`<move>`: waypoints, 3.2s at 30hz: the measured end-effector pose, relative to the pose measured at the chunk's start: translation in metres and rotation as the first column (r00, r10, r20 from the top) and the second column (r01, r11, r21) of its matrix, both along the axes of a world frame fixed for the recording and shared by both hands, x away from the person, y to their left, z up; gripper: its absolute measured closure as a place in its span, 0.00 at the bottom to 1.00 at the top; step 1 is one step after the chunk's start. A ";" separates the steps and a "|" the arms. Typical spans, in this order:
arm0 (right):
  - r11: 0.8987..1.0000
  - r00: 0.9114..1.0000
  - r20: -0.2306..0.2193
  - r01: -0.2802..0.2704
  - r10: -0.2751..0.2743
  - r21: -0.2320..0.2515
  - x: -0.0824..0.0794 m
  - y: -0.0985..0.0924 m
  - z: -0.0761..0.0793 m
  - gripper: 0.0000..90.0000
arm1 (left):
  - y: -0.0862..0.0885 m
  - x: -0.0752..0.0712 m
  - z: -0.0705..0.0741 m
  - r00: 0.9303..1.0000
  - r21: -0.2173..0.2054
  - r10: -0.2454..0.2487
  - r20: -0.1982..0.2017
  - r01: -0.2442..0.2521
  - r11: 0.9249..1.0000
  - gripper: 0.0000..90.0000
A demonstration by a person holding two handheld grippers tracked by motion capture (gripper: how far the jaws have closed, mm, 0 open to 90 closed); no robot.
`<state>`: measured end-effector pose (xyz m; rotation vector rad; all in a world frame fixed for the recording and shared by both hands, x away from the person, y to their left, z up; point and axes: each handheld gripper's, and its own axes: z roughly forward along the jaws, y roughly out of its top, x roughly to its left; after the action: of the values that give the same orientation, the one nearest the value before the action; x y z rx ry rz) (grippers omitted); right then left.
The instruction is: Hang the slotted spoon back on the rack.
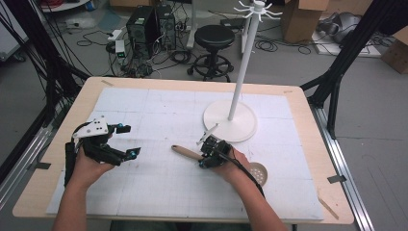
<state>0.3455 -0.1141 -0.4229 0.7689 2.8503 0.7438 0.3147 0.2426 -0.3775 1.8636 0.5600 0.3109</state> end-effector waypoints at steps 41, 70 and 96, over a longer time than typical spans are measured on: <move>0.867 0.968 0.196 0.038 -0.154 0.497 -0.014 -0.109 0.121 0.82 | 0.005 -0.001 0.002 1.000 -0.017 0.005 0.007 -0.004 1.000 0.10; 0.865 0.931 0.286 0.058 -0.227 0.498 0.014 -0.165 0.207 0.82 | 0.008 -0.002 0.004 1.000 -0.016 0.009 0.017 -0.009 1.000 0.10; 0.895 0.920 0.267 0.159 -0.288 0.418 0.067 -0.184 0.253 0.82 | 0.009 -0.002 0.004 1.000 -0.027 0.003 0.014 -0.002 1.000 0.10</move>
<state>0.4128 -0.2978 -0.1699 0.9080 2.2970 1.2863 0.3130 0.2515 -0.3737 1.8338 0.5547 0.3162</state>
